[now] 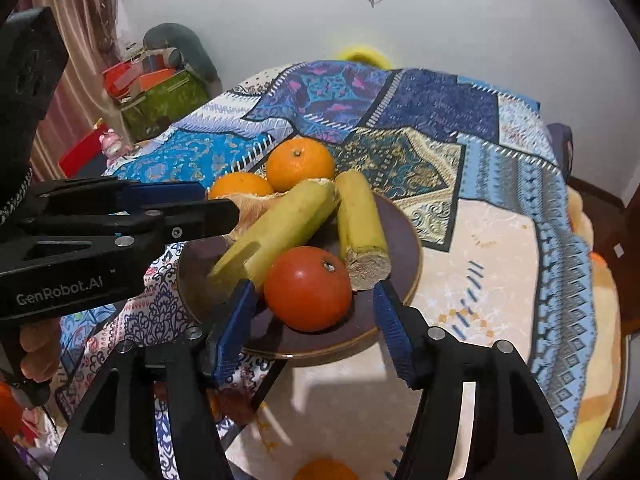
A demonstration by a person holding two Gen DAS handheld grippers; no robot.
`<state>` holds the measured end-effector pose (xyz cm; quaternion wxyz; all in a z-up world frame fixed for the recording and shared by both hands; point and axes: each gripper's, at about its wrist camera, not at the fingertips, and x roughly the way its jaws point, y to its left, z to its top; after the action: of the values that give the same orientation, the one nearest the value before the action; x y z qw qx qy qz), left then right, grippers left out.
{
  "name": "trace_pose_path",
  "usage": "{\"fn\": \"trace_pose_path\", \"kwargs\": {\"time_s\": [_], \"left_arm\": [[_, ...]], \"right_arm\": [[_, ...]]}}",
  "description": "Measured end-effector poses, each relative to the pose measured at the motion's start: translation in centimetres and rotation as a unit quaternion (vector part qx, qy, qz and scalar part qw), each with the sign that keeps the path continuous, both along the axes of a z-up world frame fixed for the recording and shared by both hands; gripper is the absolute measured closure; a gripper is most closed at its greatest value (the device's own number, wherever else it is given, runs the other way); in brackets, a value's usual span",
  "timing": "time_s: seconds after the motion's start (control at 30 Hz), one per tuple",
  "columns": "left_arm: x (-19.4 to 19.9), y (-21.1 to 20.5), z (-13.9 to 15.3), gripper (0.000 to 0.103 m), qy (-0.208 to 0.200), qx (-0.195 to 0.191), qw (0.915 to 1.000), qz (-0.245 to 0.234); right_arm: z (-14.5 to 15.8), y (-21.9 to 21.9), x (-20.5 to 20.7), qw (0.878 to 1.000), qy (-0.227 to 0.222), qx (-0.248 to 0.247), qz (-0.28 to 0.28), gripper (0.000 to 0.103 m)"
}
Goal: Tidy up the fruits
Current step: 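Place the gourd and red tomato on the plate, open both tools, then grasp a tangerine with the right tool while the left tool grasps another tangerine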
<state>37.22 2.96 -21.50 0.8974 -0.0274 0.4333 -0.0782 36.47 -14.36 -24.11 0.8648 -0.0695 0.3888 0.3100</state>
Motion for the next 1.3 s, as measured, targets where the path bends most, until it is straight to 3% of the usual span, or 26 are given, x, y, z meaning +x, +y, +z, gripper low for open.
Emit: {"fn": "trace_pose_path", "kwargs": {"time_s": [0.37, 0.63, 0.77, 1.3], "left_arm": [[-4.1, 0.3, 2.7, 0.066, -0.012, 0.012, 0.9998, 0.014], [-8.0, 0.0, 3.9, 0.058, -0.014, 0.016, 0.9997, 0.015], [-9.4, -0.4, 3.3, 0.052, -0.004, 0.021, 0.9997, 0.010], [-10.9, -3.4, -2.7, 0.052, 0.069, 0.031, 0.9967, -0.030]], "right_arm": [[2.8, -2.6, -2.7, 0.999, -0.022, -0.003, -0.025, 0.045], [4.8, -4.2, -5.9, 0.998, -0.037, -0.004, -0.042, 0.045], [4.8, -4.8, -7.2, 0.998, -0.030, -0.007, -0.045, 0.045], [1.8, -6.2, -9.1, 0.998, 0.024, -0.023, -0.050, 0.045]]}}
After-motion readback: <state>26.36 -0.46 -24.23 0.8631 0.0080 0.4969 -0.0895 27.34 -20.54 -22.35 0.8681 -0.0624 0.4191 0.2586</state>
